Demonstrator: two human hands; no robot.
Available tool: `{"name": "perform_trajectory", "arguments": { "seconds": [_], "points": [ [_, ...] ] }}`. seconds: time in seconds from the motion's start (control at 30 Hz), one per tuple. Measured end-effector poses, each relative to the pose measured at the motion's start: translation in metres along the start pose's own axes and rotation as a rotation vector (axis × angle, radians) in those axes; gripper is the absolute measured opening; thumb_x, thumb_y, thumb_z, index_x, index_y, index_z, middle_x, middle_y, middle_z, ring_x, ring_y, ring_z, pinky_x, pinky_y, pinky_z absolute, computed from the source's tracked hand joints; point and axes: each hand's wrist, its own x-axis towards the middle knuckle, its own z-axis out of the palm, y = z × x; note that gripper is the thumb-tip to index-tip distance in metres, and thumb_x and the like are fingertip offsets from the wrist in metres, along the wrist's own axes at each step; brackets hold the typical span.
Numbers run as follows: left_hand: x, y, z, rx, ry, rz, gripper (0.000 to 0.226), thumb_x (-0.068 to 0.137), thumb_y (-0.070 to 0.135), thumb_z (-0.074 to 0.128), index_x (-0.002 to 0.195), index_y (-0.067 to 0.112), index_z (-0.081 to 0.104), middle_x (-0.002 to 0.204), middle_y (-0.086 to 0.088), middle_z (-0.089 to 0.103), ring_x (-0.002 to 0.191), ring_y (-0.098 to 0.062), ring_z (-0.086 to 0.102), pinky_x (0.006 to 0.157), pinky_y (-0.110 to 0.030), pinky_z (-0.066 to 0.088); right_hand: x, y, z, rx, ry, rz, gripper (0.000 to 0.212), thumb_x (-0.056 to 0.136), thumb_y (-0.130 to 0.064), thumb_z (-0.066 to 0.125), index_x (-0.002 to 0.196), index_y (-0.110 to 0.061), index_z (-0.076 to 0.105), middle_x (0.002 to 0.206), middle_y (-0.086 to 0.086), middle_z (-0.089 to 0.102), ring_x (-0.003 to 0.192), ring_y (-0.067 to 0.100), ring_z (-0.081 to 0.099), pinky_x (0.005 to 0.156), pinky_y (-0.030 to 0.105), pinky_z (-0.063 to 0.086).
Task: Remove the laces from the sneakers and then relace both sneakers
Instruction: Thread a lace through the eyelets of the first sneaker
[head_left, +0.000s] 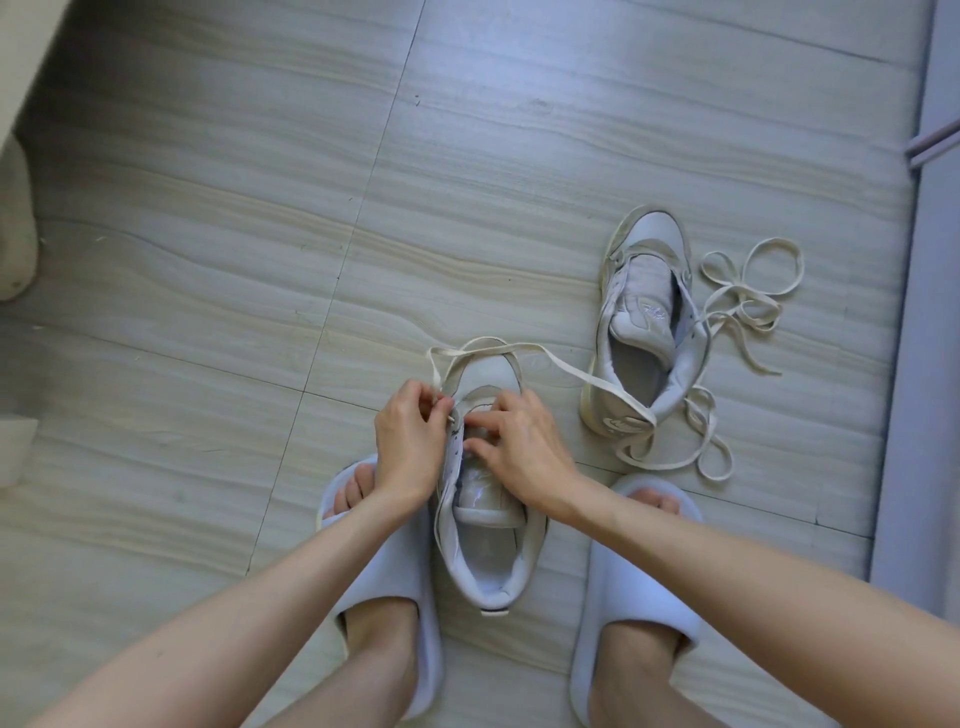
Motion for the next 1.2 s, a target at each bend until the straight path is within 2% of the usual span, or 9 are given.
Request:
{"name": "perform_trajectory", "arguments": {
  "seconds": [0.1, 0.23, 0.43, 0.6, 0.77, 0.87, 1.03, 1.13, 1.2],
  "points": [
    [0.008, 0.003, 0.000, 0.046, -0.017, 0.068, 0.010, 0.085, 0.010, 0.065, 0.080, 0.003, 0.059, 0.076, -0.009, 0.063, 0.071, -0.020, 0.053, 0.064, -0.021, 0.029, 0.009, -0.001, -0.003, 0.002, -0.007, 0.016, 0.023, 0.089, -0.031, 0.059, 0.108, -0.023, 0.069, 0.093, 0.002, 0.051, 0.100, 0.023, 0.042, 0.087, 0.033, 0.036],
    [0.015, 0.008, -0.002, -0.043, -0.005, 0.015, 0.012, 0.083, 0.013, 0.068, 0.085, 0.011, 0.056, 0.066, 0.008, 0.056, 0.068, -0.015, 0.054, 0.064, -0.018, 0.031, 0.017, 0.001, -0.005, 0.025, -0.013, 0.048, 0.027, 0.090, -0.031, 0.058, 0.115, -0.025, 0.066, 0.097, 0.002, 0.051, 0.106, 0.023, 0.043, 0.089, 0.031, 0.036],
    [0.032, 0.021, -0.006, -0.134, -0.050, 0.030, 0.004, 0.085, 0.013, 0.066, 0.087, 0.010, 0.063, 0.077, 0.002, 0.065, 0.075, -0.017, 0.062, 0.075, -0.026, 0.048, 0.042, 0.002, -0.029, 0.146, -0.060, 0.062, 0.031, 0.091, -0.021, 0.057, 0.120, -0.027, 0.065, 0.073, -0.016, 0.039, 0.104, 0.023, 0.054, 0.083, 0.025, 0.036],
    [0.028, 0.017, -0.007, -0.139, -0.078, -0.028, 0.014, 0.088, 0.011, 0.062, 0.098, 0.005, 0.069, 0.102, -0.010, 0.061, 0.088, -0.024, 0.064, 0.086, -0.033, 0.051, 0.049, 0.002, -0.038, 0.082, -0.158, 0.017, 0.033, 0.092, -0.019, 0.053, 0.123, -0.028, 0.062, 0.087, -0.005, 0.050, 0.108, 0.025, 0.053, 0.087, 0.028, 0.039],
    [0.031, 0.019, -0.010, 0.001, -0.134, 0.086, 0.020, 0.088, 0.012, 0.060, 0.104, 0.008, 0.070, 0.102, -0.010, 0.063, 0.093, -0.021, 0.062, 0.090, -0.028, 0.045, 0.061, 0.001, -0.047, 0.017, -0.241, -0.013, 0.033, 0.092, -0.017, 0.051, 0.121, -0.027, 0.063, 0.078, -0.008, 0.047, 0.087, 0.015, 0.048, 0.079, 0.025, 0.039],
    [0.031, 0.022, -0.011, 0.050, -0.180, 0.147, 0.029, 0.085, 0.015, 0.064, 0.113, 0.008, 0.066, 0.102, -0.005, 0.060, 0.095, -0.020, 0.061, 0.092, -0.038, 0.048, 0.061, 0.001, -0.050, 0.013, -0.233, -0.033, 0.034, 0.092, -0.014, 0.051, 0.122, -0.024, 0.062, 0.078, -0.009, 0.044, 0.091, 0.015, 0.049, 0.085, 0.030, 0.042],
    [0.031, 0.025, -0.016, 0.083, -0.198, 0.197, 0.044, 0.080, 0.012, 0.067, 0.123, 0.009, 0.058, 0.097, 0.003, 0.061, 0.095, -0.016, 0.060, 0.091, -0.038, 0.049, 0.060, 0.000, -0.048, 0.032, -0.191, -0.020, 0.030, 0.092, -0.019, 0.054, 0.118, -0.027, 0.064, 0.071, -0.015, 0.040, 0.099, 0.019, 0.054, 0.086, 0.032, 0.044],
    [0.028, 0.023, -0.019, 0.096, -0.238, 0.203, 0.051, 0.081, 0.013, 0.066, 0.130, 0.013, 0.052, 0.110, -0.003, 0.066, 0.102, -0.017, 0.062, 0.095, -0.035, 0.047, 0.058, -0.001, -0.048, 0.009, -0.166, -0.044, 0.029, 0.090, -0.020, 0.053, 0.115, -0.026, 0.067, 0.069, -0.014, 0.040, 0.097, 0.021, 0.056, 0.081, 0.032, 0.044],
    [0.026, 0.021, -0.021, 0.087, -0.239, 0.188, 0.053, 0.082, 0.014, 0.065, 0.132, 0.013, 0.051, 0.116, -0.004, 0.067, 0.104, -0.013, 0.062, 0.098, -0.019, 0.042, 0.057, -0.001, -0.048, -0.001, -0.141, -0.060, 0.030, 0.089, -0.016, 0.051, 0.112, -0.025, 0.068, 0.068, -0.011, 0.040, 0.095, 0.024, 0.057, 0.077, 0.033, 0.045]
  ]
}}
